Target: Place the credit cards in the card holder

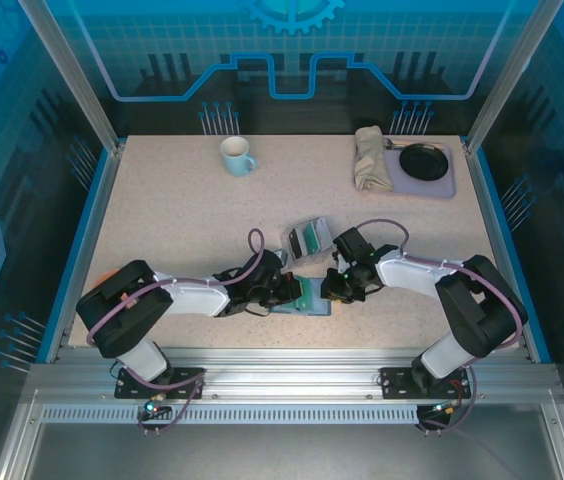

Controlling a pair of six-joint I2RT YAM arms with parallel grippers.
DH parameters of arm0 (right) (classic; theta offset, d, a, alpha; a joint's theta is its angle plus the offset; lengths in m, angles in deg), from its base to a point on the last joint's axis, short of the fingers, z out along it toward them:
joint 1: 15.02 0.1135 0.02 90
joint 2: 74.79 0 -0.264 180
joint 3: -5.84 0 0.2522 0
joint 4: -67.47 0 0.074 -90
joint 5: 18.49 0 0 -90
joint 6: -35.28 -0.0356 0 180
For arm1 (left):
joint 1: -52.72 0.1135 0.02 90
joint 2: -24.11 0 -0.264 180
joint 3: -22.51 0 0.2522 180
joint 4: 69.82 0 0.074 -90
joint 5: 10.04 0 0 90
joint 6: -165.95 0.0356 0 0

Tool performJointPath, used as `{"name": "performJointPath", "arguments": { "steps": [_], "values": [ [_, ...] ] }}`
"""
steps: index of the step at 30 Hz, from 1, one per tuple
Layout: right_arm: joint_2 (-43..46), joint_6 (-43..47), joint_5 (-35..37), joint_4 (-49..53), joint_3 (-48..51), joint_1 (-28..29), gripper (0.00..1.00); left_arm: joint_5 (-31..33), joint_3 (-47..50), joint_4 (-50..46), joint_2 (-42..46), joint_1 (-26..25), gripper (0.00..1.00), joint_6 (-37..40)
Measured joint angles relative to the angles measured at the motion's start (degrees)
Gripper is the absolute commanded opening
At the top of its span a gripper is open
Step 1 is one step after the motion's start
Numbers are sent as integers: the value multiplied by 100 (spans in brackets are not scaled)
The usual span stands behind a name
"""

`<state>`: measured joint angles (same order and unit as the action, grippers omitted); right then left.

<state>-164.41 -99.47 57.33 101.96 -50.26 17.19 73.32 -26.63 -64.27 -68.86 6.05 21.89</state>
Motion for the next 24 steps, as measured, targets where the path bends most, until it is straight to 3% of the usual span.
{"name": "performJointPath", "arguments": {
  "steps": [8, 24],
  "values": [
    [22, 2, 2, 2, 0, 0, 23, 175, -20, -236, 0, -44, 10, -216],
    [26, 0, 4, -2, 4, 0, 23, 188, -162, -616, 81, -76, 0, -446]
  ]
}}
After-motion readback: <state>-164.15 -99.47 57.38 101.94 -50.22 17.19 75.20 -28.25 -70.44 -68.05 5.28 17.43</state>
